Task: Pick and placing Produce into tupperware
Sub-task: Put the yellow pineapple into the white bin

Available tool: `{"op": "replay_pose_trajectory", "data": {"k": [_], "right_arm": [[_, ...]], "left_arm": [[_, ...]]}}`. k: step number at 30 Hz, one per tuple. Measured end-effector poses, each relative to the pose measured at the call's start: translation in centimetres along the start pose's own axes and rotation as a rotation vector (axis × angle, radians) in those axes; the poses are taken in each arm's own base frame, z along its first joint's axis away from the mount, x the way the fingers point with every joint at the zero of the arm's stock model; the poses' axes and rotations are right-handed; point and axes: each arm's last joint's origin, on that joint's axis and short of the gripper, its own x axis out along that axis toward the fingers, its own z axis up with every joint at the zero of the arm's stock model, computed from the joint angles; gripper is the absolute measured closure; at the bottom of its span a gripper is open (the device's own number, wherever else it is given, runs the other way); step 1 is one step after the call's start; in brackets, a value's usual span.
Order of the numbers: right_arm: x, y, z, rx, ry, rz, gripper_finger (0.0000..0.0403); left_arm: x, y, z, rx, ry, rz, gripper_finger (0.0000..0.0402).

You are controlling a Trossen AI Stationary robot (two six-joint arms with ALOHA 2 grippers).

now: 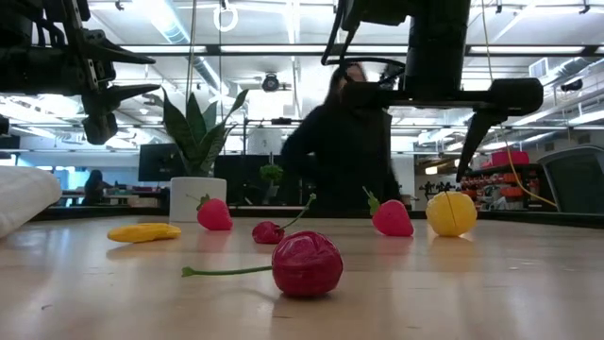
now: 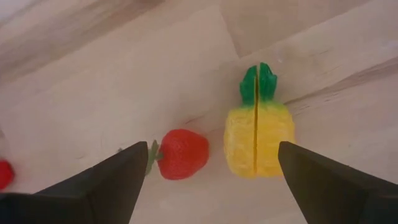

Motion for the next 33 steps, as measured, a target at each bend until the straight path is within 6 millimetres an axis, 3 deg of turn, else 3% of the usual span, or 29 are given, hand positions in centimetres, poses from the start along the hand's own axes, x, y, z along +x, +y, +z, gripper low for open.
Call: {"op": "replay_pose_trajectory", "data": {"k": [8, 16, 33], "right_arm": [[0.0, 0.2, 0.0, -0.027, 0.003, 0.019, 0.0033], [-0.3, -0.7, -1.3, -0.130, 0.047, 0.002, 0.0036], [-0.9, -2.2, -3.1, 0.014, 0.066, -0.009, 0.0037]], "left_arm": [[0.0, 0.0, 0.0, 0.000, 0.000, 0.000, 0.0250], [0.0, 0.0, 0.0, 0.000, 0.001, 0.000, 0.0248], [0.0, 0.0, 0.0, 0.000, 0.001, 0.000, 0.0249]]}}
